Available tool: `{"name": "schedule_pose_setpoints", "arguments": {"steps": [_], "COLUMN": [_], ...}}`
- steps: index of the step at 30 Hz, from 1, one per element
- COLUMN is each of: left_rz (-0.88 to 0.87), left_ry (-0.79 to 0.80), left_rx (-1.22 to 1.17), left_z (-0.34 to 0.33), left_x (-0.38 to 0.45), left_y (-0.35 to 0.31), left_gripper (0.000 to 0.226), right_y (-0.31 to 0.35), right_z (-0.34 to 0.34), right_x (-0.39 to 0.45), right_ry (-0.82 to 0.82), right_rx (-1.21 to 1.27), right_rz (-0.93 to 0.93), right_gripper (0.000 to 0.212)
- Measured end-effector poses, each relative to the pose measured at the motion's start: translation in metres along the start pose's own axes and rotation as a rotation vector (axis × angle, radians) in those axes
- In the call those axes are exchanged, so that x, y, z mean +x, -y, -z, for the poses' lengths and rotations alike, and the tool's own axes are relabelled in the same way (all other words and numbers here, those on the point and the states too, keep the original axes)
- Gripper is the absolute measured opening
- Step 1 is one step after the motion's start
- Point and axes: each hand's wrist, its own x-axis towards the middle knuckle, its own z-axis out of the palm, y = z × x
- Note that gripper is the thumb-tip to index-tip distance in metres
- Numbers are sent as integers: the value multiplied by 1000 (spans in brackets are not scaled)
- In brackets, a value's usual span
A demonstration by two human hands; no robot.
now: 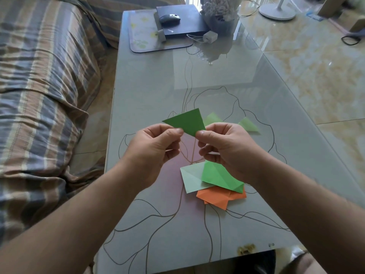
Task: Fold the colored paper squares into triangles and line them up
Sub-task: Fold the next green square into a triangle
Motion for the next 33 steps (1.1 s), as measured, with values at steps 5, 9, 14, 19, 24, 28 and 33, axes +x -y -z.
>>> {"name": "schedule_pose_setpoints", "arguments": {"steps": [5,9,14,19,24,28,33], "left_rz": [29,24,12,-12,2,-25,-8], "left_ry": [14,-41,-40,-39,-65,-116,-193], "left_rx": [-38,-76,-45,18,49,127,99], "left_z": [1,3,5,8,11,17,25], "left_x": [1,2,1,1,2,6,15], "left_y": [-1,-5,-3,-2,0,3,4], "left_gripper": [20,20,18,24,25,12,16], "right_y": [-1,-2,-3,-3,-5,-8,-10], "right_z": [0,0,3,4,6,10,11], "right_x": [1,1,5,8,9,12,10], "right_ry": [5,1,-5,-19,3,-10,5], "right_rx": [2,4,-21,-30,-70,-113,-310], "right_rz": [-11,-14,-41,-50,-66,-69,-9], "right_gripper": [18,17,16,17,14,18,32]}}
